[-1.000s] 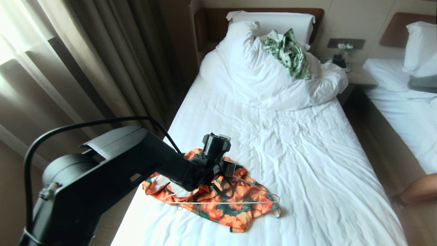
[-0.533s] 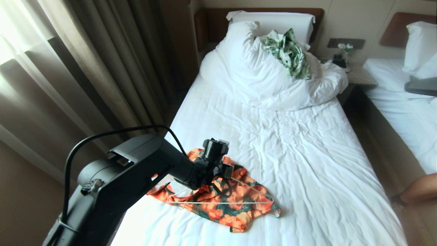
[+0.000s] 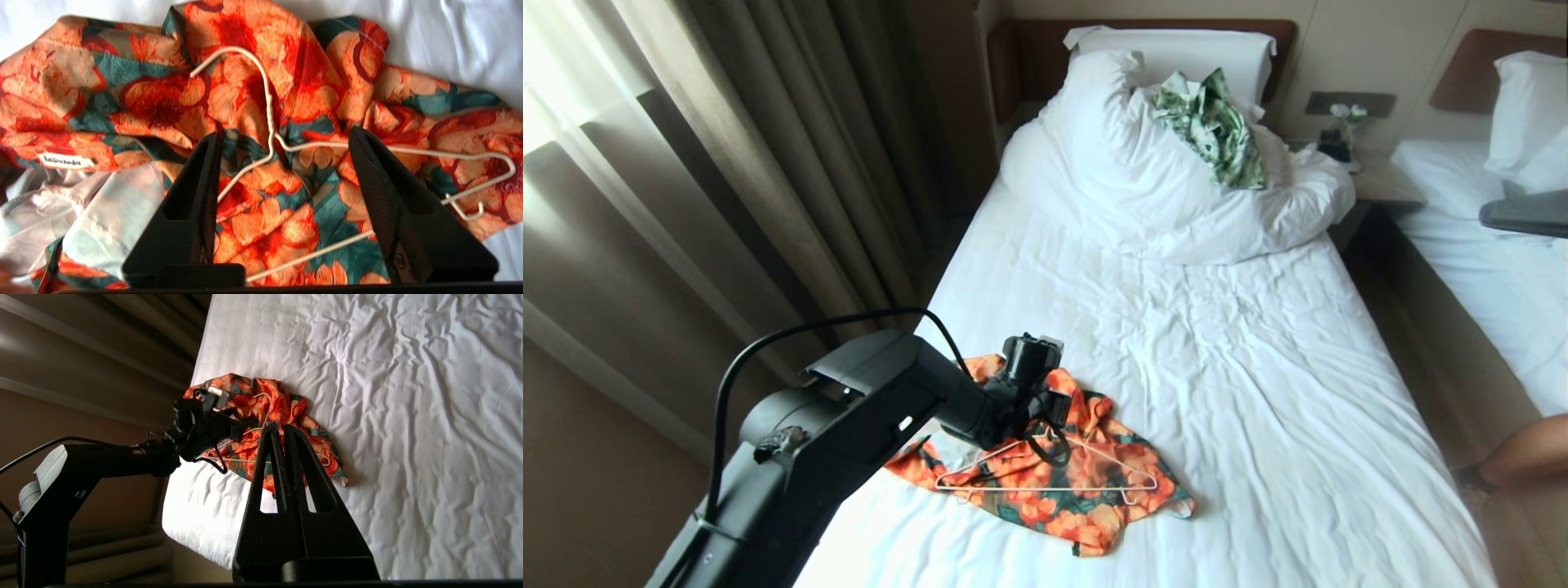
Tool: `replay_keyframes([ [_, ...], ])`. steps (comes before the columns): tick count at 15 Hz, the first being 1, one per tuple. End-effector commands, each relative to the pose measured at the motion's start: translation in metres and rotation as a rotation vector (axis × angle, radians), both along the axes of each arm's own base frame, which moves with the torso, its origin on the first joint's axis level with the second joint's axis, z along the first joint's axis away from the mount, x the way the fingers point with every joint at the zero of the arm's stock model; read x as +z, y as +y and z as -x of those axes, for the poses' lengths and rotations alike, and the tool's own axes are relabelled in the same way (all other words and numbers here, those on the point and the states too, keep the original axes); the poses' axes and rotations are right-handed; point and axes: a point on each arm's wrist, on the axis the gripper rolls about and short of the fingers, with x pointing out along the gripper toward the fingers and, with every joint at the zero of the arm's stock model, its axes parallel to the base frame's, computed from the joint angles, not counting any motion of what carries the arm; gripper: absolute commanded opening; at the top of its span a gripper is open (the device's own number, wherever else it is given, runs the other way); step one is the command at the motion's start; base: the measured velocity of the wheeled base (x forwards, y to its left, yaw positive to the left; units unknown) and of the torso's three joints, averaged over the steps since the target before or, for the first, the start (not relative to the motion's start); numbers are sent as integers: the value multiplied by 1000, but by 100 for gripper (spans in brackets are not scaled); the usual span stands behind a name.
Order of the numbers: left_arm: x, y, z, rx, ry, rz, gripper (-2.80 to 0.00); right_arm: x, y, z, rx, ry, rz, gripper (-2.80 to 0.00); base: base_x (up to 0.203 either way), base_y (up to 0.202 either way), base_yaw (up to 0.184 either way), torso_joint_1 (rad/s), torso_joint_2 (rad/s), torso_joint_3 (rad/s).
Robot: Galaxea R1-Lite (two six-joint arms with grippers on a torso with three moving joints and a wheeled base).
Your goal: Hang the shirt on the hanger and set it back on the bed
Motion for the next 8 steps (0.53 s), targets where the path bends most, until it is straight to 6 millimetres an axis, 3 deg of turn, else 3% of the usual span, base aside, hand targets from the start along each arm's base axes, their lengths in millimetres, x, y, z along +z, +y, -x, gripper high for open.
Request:
replay_keyframes([
  [1, 7, 0, 10, -6, 7, -6, 0, 1, 0, 0, -3, 0, -2, -280, 0, 0, 0, 0, 0, 0],
  [2, 13, 1, 19, 2, 9, -17, 0, 1, -1, 1, -4, -4, -2, -280, 0, 0, 0, 0, 0, 0],
  [3, 19, 3, 29, 15, 1, -26, -280, 1, 0, 2, 0, -2, -3, -280, 0, 0, 0, 0, 0, 0],
  [8, 75, 23, 75, 23, -108, 27, -280, -10, 7, -1, 66, 29, 21, -280, 0, 0, 0, 0, 0, 0],
])
